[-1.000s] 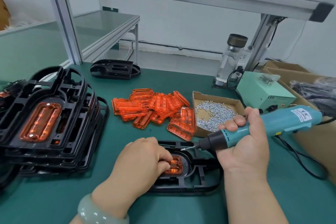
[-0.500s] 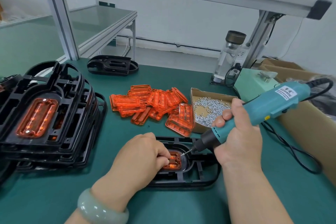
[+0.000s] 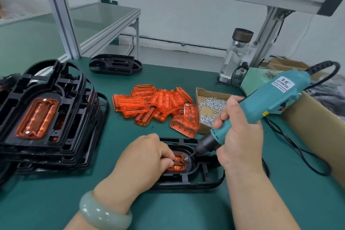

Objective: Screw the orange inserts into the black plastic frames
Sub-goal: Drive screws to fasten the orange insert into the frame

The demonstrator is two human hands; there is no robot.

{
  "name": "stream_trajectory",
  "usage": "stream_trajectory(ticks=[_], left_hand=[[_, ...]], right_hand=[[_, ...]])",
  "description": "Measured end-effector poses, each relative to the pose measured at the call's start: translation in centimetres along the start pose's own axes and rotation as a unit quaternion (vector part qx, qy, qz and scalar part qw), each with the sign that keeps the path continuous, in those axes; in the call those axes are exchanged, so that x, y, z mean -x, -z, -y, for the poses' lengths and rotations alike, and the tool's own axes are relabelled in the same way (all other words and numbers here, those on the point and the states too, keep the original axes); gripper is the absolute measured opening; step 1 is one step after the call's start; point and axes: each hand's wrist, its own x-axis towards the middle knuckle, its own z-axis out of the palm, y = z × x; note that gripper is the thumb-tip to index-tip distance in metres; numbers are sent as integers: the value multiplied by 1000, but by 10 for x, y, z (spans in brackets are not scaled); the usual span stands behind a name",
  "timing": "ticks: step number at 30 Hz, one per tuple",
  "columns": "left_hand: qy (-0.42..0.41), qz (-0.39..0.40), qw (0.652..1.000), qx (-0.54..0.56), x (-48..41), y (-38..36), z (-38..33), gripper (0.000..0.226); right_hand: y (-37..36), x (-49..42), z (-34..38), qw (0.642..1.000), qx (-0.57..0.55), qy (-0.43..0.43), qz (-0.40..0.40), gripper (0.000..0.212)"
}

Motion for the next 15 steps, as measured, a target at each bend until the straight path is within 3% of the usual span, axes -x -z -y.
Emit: stream_trajectory(ticks=[10,15], left_hand=[[2,4,1000,-6,1,0,-1,12],[4,5,1000,-6,1,1,-1,12]], right_hand=[[-6,2,3,999,24,13,36,13],[-10,4,5,997,41,24,56,4]])
